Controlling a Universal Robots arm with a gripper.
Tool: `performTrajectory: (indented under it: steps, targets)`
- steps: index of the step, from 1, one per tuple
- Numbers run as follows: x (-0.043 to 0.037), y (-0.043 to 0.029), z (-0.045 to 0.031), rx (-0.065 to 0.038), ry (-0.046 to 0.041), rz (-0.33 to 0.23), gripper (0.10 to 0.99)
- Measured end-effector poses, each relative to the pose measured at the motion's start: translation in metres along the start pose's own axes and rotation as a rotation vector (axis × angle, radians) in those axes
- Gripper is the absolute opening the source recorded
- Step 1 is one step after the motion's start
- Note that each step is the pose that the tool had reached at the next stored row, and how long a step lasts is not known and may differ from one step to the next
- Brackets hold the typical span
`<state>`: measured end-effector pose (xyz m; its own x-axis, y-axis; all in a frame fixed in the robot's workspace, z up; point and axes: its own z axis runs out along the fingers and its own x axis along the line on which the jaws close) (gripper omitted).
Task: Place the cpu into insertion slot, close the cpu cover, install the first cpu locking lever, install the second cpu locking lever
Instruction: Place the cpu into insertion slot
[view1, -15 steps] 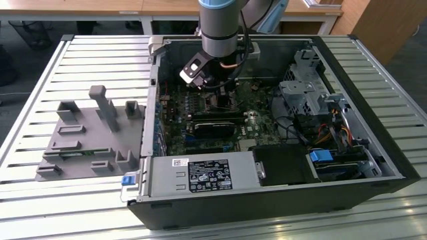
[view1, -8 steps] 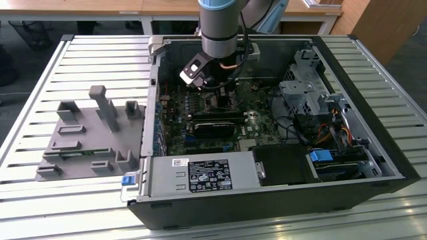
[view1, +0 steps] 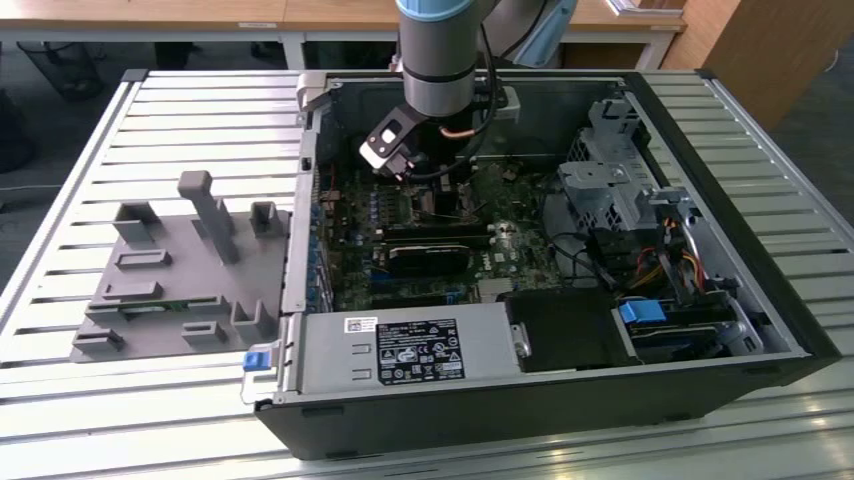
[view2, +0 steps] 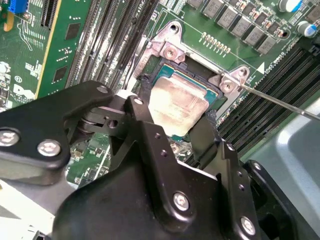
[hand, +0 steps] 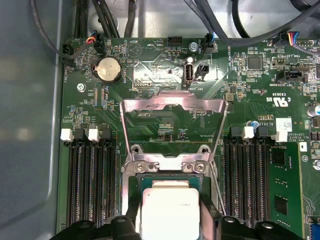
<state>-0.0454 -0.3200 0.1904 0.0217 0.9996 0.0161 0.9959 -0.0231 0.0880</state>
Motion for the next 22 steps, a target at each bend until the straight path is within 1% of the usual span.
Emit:
performTrajectory:
  steps: [1, 2, 6, 9, 14, 17, 19, 22]
  targets:
    - [0.0000, 0.0000, 0.0001, 0.000, 0.0001, 0.000, 0.553]
    - [0.0000, 0.0000, 0.0000, 0.000, -0.0001, 0.000, 0.616]
    - [-0.0001, -0.0001, -0.0002, 0.001, -0.0006, 0.000, 0.616]
    - [0.0000, 0.0001, -0.0020, 0.001, -0.0006, 0.000, 0.616]
    - [0.0000, 0.0005, -0.0072, 0.001, -0.0004, 0.000, 0.616]
    - [0.0001, 0.0010, -0.0119, 0.001, -0.0003, 0.000, 0.616]
    - [0.0002, 0.0012, -0.0144, 0.002, -0.0004, 0.000, 0.600]
    - [0.0002, 0.0015, -0.0164, 0.003, -0.0003, 0.000, 0.420]
